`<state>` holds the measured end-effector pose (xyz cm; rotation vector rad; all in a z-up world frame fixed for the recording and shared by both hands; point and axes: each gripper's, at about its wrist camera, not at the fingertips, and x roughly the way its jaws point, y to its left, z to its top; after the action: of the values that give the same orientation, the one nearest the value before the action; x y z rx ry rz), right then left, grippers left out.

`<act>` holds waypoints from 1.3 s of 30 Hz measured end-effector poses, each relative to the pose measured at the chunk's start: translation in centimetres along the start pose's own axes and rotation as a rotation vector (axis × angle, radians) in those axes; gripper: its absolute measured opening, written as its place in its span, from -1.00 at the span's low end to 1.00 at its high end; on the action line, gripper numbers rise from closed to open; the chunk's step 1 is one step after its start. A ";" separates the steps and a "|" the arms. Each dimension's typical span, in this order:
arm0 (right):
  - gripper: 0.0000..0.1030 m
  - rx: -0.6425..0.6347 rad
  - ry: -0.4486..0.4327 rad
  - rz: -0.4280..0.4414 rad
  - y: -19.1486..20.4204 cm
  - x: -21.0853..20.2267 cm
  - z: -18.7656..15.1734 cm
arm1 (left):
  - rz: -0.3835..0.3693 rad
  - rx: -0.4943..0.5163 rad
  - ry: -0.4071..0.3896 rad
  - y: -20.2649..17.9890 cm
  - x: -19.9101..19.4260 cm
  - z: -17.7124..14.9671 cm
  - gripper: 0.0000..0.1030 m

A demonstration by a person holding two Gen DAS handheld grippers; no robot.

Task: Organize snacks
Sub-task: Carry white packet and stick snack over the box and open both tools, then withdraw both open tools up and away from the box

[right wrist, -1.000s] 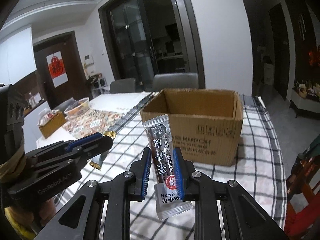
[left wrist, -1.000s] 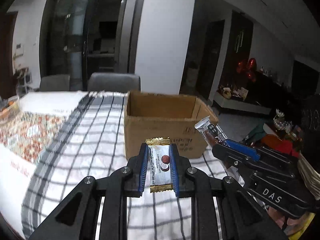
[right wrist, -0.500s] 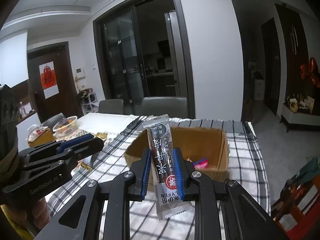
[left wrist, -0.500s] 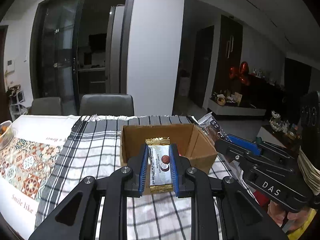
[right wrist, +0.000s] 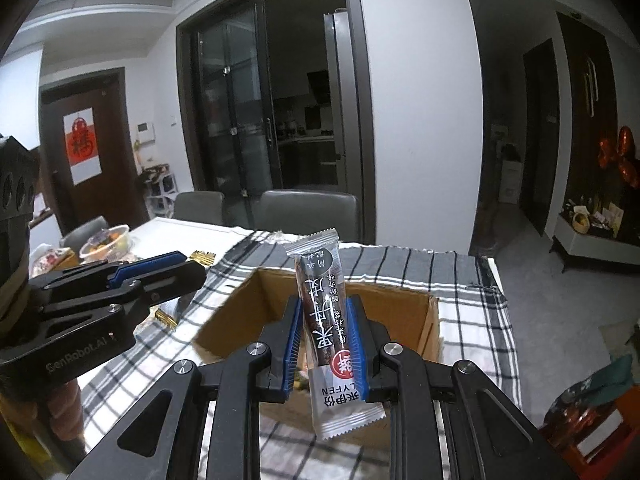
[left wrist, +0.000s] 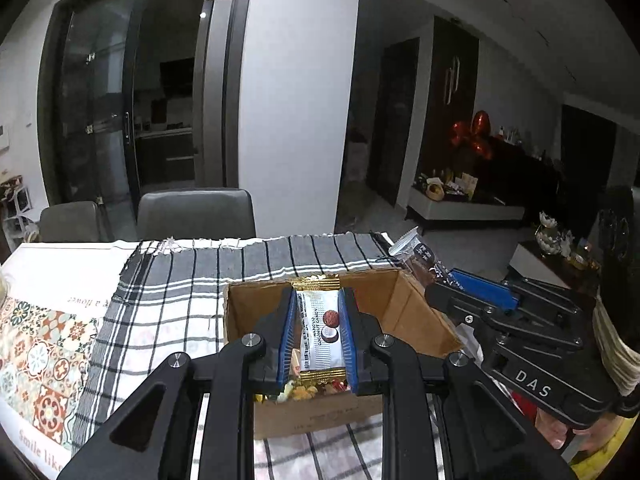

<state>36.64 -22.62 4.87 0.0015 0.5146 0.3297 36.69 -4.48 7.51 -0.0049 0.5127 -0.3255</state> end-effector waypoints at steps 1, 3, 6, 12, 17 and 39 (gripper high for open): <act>-0.54 -0.002 0.008 -0.004 -0.3 0.6 0.0 | -0.003 0.002 0.003 0.0 0.5 0.0 -0.58; -0.54 -0.003 0.018 -0.010 -0.7 1.5 0.2 | -0.003 0.005 0.014 0.0 1.6 0.1 -0.57; -0.54 0.004 0.035 -0.018 -1.4 3.0 0.1 | -0.003 0.000 0.031 0.2 3.4 0.1 -0.57; -0.40 0.025 0.072 -0.052 -2.2 5.5 0.1 | 0.027 -0.007 0.068 0.8 5.9 0.0 0.00; -0.35 0.040 0.076 -0.064 -2.2 4.9 -0.3 | 0.037 -0.004 0.078 0.6 5.0 -0.7 0.12; 0.41 0.059 -0.047 -0.205 3.8 -13.2 -5.0 | 0.191 0.022 -0.130 -3.2 -14.2 -5.9 0.96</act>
<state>22.30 -23.55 7.22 0.0131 0.4734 0.1136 21.25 -2.77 9.48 0.0442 0.3775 -0.1428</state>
